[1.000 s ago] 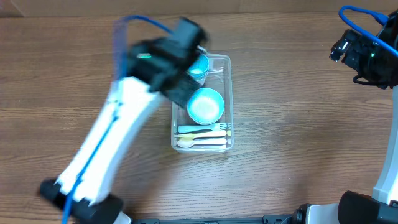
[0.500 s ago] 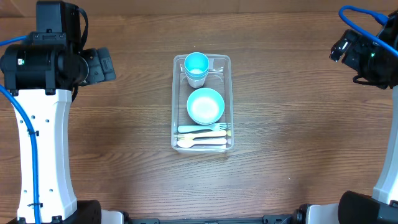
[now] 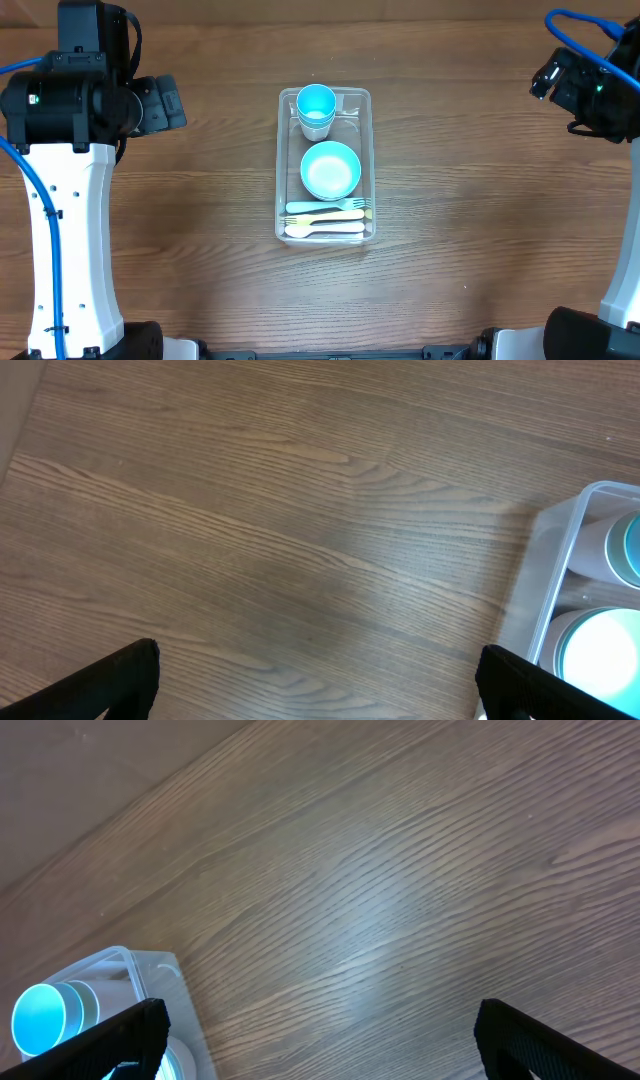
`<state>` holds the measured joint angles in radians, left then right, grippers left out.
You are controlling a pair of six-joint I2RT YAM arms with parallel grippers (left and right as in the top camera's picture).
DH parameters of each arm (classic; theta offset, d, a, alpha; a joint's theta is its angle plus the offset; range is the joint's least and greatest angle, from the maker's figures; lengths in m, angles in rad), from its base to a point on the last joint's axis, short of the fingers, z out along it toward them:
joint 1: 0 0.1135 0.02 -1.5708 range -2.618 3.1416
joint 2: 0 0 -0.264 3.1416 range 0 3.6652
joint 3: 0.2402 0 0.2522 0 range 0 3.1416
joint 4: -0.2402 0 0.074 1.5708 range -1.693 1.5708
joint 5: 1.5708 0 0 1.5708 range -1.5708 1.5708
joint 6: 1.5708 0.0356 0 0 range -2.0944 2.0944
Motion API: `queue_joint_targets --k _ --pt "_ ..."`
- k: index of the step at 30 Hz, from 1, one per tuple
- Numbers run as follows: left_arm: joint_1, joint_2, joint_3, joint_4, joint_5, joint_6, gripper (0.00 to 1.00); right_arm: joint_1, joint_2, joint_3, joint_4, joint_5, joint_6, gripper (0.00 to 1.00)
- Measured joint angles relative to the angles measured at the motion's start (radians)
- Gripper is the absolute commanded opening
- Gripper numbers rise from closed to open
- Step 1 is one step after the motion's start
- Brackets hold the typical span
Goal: Pack container
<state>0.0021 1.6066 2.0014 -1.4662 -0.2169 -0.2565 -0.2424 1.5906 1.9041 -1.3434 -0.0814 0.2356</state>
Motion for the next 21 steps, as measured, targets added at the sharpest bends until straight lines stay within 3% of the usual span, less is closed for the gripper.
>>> queue_joint_targets --k 8,13,18,21 --pt "0.0 0.0 0.0 0.0 0.0 0.0 1.0 0.002 0.0 0.0 0.014 0.007 -0.008 1.0" --pt "0.0 0.0 0.0 0.0 0.001 0.0 1.0 0.056 -0.093 -0.079 0.182 0.003 -0.075 1.0" --pt "0.0 0.0 -0.001 0.001 0.001 0.0 1.0 0.18 -0.348 -0.329 0.435 -0.053 -0.209 1.0" --pt "0.0 0.0 -0.002 0.0 0.004 0.0 1.0 0.212 -0.542 -0.57 0.576 -0.072 -0.244 1.0"
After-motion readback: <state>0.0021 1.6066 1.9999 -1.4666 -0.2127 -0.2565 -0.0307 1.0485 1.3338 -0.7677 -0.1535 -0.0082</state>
